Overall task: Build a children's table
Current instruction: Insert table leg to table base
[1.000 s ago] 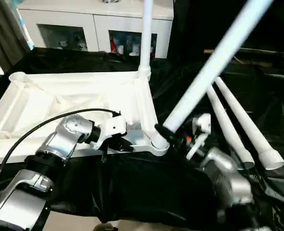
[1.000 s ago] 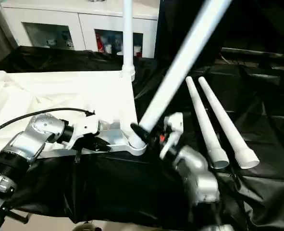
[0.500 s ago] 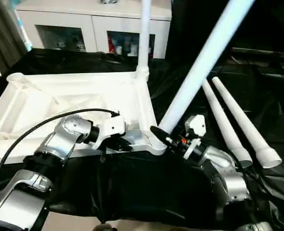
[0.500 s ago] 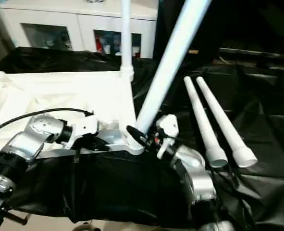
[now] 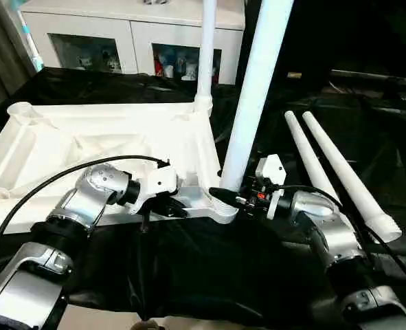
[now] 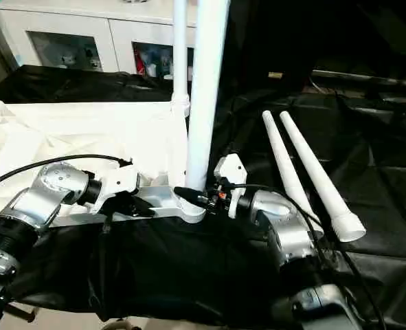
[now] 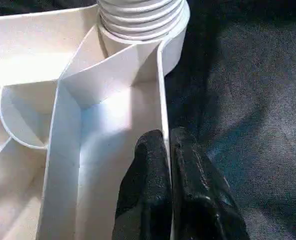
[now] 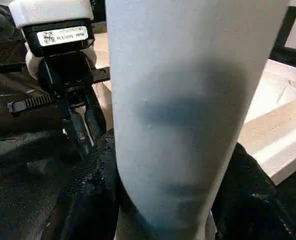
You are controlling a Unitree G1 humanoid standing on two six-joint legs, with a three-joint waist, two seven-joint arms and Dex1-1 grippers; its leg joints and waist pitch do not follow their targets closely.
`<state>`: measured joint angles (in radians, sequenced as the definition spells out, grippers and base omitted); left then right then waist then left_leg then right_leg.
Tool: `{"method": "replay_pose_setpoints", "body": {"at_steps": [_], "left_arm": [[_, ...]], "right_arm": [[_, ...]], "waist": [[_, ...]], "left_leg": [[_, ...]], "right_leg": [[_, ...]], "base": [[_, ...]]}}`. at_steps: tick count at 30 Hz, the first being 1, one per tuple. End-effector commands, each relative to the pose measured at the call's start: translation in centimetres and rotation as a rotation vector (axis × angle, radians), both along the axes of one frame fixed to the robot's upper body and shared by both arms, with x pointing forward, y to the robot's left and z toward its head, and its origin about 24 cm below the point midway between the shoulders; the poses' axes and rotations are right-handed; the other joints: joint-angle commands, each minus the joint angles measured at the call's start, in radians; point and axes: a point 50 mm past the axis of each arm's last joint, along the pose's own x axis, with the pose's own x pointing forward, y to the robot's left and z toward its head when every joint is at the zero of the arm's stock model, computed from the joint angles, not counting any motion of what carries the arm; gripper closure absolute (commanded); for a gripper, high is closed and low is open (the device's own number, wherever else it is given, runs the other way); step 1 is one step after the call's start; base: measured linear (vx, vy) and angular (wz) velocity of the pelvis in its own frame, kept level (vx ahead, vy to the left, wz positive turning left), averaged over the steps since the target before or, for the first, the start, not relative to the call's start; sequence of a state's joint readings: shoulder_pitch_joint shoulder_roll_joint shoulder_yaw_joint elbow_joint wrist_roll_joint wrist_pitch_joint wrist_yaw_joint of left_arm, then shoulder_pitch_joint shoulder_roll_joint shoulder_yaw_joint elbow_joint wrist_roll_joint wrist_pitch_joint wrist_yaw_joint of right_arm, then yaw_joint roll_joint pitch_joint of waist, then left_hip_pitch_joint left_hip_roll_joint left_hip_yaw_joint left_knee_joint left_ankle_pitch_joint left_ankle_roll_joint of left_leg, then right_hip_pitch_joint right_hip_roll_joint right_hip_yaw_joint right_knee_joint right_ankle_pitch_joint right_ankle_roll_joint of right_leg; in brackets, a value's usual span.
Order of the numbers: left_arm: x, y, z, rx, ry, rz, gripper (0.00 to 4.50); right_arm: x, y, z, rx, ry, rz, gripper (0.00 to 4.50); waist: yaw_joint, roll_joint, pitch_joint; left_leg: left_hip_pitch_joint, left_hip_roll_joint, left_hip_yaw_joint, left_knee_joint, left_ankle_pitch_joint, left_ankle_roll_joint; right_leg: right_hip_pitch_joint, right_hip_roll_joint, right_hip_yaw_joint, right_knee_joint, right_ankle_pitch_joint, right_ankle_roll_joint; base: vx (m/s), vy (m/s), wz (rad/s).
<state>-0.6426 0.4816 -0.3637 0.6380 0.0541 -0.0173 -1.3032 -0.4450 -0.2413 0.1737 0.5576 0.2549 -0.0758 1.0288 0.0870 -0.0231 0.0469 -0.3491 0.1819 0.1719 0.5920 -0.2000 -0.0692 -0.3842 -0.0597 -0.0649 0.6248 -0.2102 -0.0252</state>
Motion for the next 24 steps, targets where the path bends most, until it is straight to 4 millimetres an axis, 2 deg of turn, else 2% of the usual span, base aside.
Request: {"method": "replay_pose_setpoints", "body": {"at_steps": [1,4,7,11,13,16,17,18,19,22,24], "left_arm": [[0.0,0.2,0.4,0.016,-0.016,-0.033,4.5],[-0.1,0.2,0.3,0.009,-0.011,-0.043,4.5],[-0.3,0.3,0.3,0.008,0.008,-0.06,4.5],[-0.2,0.4,0.3,0.011,0.004,-0.051,4.5],[0.2,0.2,0.5,-0.004,-0.001,-0.017,4.5],[0.8,0.0,0.8,-0.008,-0.018,0.039,4.5],[0.8,0.0,0.8,-0.008,-0.019,0.042,4.5],[1.3,-0.1,0.9,-0.001,-0.025,0.083,4.5],[1.5,-0.1,1.1,-0.002,-0.03,0.101,4.5],[2.1,-0.2,1.3,-0.001,-0.036,0.163,4.5],[2.5,-0.3,1.5,0.013,-0.045,0.205,4.5]], "right_arm": [[-1.7,-1.4,-4.0,-0.122,0.168,0.01,2.6],[-1.8,-1.5,-4.1,-0.125,0.17,0.032,2.6],[-2.0,-1.7,-4.5,-0.144,0.173,0.058,2.6],[-1.8,-1.8,-4.6,-0.139,0.175,0.035,2.6],[-1.4,-1.8,-4.7,-0.123,0.179,-0.02,2.6],[-0.6,-1.9,-4.9,-0.102,0.198,-0.149,2.6],[-0.6,-1.9,-4.9,-0.102,0.199,-0.157,2.6],[-0.1,-1.8,-5.0,-0.09,0.204,-0.235,2.6],[0.0,-1.8,-5.1,-0.086,0.209,-0.27,2.6],[0.4,-1.5,-5.5,-0.098,0.223,-0.364,2.6],[0.5,-0.9,-5.8,-0.11,0.234,-0.407,2.6]], "waist": [[0.0,0.009,-0.045],[0.0,0.008,-0.047],[-0.001,0.011,-0.05],[0.0,0.012,-0.05],[-0.002,0.012,-0.047],[-0.003,0.016,-0.041],[-0.003,0.016,-0.041],[-0.004,0.017,-0.037],[-0.007,0.016,-0.035],[-0.011,0.016,-0.035],[-0.011,0.018,-0.037]], "left_leg": [[0.005,0.06,-0.019,-0.084,-0.243,0.015],[0.005,0.061,-0.02,-0.086,-0.242,0.014],[0.004,0.061,-0.019,-0.085,-0.227,0.018],[0.004,0.06,-0.018,-0.084,-0.217,0.022],[0.006,0.061,-0.018,-0.087,-0.243,0.017],[0.014,0.06,-0.022,-0.092,-0.315,-0.007],[0.014,0.06,-0.022,-0.092,-0.315,-0.007],[0.017,0.061,-0.026,-0.093,-0.344,-0.019],[0.019,0.06,-0.029,-0.097,-0.368,-0.026],[0.016,0.058,-0.035,-0.101,-0.394,-0.035],[0.019,0.058,-0.035,-0.102,-0.388,-0.035]], "right_leg": [[0.035,-0.102,0.062,-0.092,-0.269,-0.211],[0.036,-0.099,0.062,-0.09,-0.249,-0.211],[0.039,-0.098,0.061,-0.084,-0.192,-0.229],[0.04,-0.098,0.06,-0.083,-0.164,-0.241],[0.038,-0.098,0.06,-0.087,-0.203,-0.238],[0.03,-0.101,0.062,-0.1,-0.341,-0.21],[0.03,-0.101,0.062,-0.1,-0.341,-0.21],[0.027,-0.104,0.063,-0.107,-0.409,-0.188],[0.024,-0.103,0.062,-0.11,-0.438,-0.177],[0.025,-0.105,0.059,-0.117,-0.509,-0.142],[0.024,-0.106,0.06,-0.118,-0.503,-0.137]], "base": [[0.0,0.0,0.0],[0.0,0.0,0.0],[0.0,0.0,0.0],[0.0,0.0,0.0],[0.0,0.0,0.0],[0.0,0.0,0.0],[0.0,0.0,0.0],[0.0,0.0,0.0],[0.0,0.0,0.0],[0.0,0.0,0.0],[0.0,0.0,0.0]]}}
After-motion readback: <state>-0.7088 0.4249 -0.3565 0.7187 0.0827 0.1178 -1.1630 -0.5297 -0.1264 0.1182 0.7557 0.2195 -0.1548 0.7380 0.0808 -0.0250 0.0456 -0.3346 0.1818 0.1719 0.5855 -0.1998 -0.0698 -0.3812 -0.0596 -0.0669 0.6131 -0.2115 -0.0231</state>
